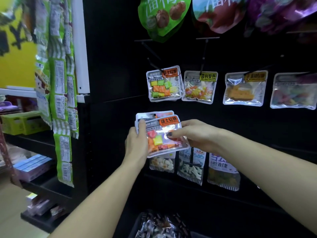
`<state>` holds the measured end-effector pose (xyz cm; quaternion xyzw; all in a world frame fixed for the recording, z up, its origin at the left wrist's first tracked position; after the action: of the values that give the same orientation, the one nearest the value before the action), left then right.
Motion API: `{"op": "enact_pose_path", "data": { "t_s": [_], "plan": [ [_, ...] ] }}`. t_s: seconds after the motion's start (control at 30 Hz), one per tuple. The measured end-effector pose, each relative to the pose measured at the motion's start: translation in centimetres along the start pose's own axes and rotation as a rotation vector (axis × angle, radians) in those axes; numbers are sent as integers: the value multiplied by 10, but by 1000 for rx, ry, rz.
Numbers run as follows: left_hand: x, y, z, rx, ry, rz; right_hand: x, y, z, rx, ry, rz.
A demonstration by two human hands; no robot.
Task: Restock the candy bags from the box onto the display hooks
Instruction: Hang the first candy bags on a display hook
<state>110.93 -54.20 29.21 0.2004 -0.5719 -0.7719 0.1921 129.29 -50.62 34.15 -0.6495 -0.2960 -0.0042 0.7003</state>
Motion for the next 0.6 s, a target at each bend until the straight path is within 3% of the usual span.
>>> {"op": "enact_pose_path", "data": {
  "t_s": [0.3,0.47,0.6],
  "plan": [
    [-2,-7,-3,-127,3,209,29,-21,-23,100,240,-83],
    [-1,-11,-3,-111,16,223,37,-73,-23,330,349,137],
    [-2,-8,-6,-120,26,217,18,-117,-17,470,308,251]
  ]
}}
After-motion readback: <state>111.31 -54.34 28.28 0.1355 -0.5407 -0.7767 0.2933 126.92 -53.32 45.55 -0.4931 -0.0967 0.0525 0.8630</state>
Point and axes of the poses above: each hand's wrist, its own z-axis towards the middle knuckle, its own x-axis out of the back of the hand, y = z × x, the point moved 6 cm from there along z, towards the middle knuckle, and after that the axes turned 2 degrees about y, right-handed, at the moved point
